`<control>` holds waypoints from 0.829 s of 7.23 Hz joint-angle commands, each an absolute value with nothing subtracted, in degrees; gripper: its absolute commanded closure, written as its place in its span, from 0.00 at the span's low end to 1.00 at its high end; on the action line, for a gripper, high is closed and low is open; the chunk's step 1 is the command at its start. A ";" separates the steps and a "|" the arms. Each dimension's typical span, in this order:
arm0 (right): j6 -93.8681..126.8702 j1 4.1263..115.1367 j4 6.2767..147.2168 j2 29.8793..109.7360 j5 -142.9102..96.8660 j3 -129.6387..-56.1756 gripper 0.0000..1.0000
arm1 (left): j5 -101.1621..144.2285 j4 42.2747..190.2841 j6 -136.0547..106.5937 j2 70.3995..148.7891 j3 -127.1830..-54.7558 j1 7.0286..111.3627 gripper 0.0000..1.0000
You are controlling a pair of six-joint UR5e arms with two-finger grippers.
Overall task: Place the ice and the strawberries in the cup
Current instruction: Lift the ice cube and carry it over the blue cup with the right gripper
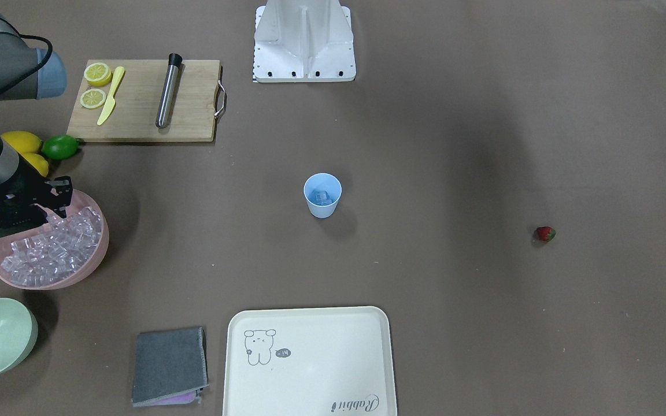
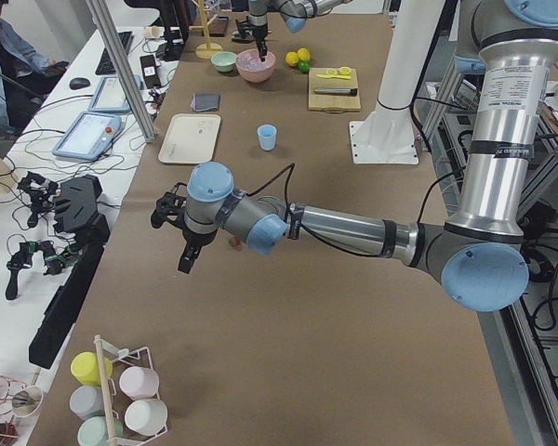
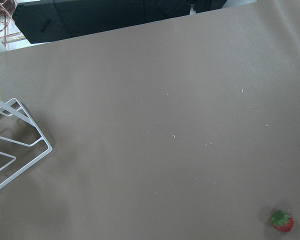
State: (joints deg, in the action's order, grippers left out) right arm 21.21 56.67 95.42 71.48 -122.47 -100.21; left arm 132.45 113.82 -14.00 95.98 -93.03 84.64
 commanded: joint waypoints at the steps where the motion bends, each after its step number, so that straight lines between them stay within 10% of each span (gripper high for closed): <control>1: 24.49 56.60 104.49 62.16 -122.69 -100.11 0.96 | 132.45 113.82 -14.06 95.98 -92.99 84.64 0.02; 6: 42.87 47.65 104.50 50.90 -122.35 -98.53 0.97 | 132.45 113.82 -14.15 96.06 -92.72 84.20 0.02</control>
State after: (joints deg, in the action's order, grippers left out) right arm 38.75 50.00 104.48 53.47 -122.66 -98.76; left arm 132.45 113.82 -14.06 95.99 -92.73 84.45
